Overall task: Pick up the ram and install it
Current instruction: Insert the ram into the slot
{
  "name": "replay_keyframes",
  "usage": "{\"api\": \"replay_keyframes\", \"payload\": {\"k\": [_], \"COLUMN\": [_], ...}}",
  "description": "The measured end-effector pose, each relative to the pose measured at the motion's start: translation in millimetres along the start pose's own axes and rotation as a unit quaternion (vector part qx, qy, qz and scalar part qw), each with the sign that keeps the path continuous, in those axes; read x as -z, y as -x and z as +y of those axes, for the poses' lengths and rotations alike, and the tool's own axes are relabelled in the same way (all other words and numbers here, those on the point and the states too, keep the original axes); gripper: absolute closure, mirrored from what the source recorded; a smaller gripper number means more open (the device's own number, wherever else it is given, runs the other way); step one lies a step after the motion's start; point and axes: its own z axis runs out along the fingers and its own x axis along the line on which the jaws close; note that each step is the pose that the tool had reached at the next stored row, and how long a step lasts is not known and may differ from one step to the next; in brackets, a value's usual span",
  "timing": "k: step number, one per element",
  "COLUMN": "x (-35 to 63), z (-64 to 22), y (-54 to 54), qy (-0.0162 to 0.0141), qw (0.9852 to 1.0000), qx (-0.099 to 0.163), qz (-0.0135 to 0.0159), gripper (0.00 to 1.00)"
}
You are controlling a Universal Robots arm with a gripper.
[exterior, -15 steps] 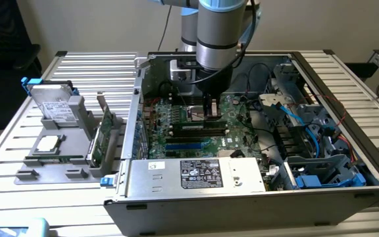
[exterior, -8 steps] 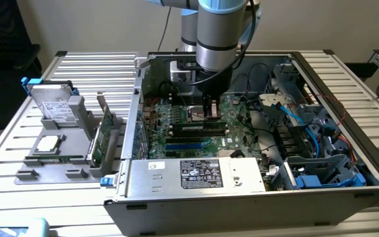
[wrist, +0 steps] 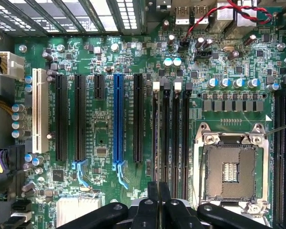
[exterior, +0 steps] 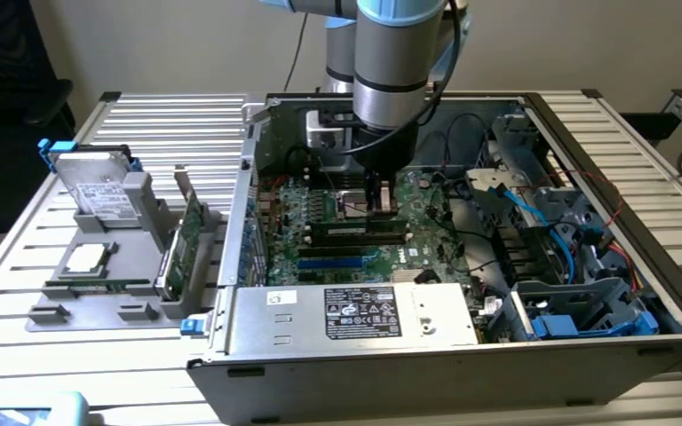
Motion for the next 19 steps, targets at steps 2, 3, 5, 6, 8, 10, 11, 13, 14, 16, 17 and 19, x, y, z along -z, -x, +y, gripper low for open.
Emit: {"api": "replay_keyframes", "payload": {"k": [2,3,5,6,8,10,11,13,14,16,17,19], "x": [-0.1,-0.1,-0.4,-0.5,-1.0,-1.7,-2.0,-2.5,-2.5,-2.7,-2.7,-2.8], "z": [0.0,0.0,0.0,0.0,0.0,0.0,0.0,0.0,0.0,0.0,0.0,0.0], "y": [-0.3,-0.3,-0.4,-0.5,-0.5,-0.5,-0.5,-0.4,-0.4,-0.5,-0.6,-1.4], "qy": [0.0000,0.0000,0.0000,0.0000,0.0000,0.0000,0.0000,0.0001,0.0001,0.0002,0.0003,0.0007], "qw": [1.0000,1.0000,1.0000,1.0000,1.0000,1.0000,1.0000,1.0000,1.0000,1.0000,1.0000,1.0000], "qx": [0.000,0.000,0.000,0.000,0.000,0.000,0.000,0.000,0.000,0.000,0.000,0.000], "qz": [0.0000,0.0000,0.0001,0.0000,0.0001,-0.0001,-0.0004,-0.0016,-0.0019,-0.0027,-0.0028,-0.0030], "gripper": [0.87,0.87,0.87,0.87,0.87,0.87,0.87,0.87,0.87,0.87,0.87,0.87]}}
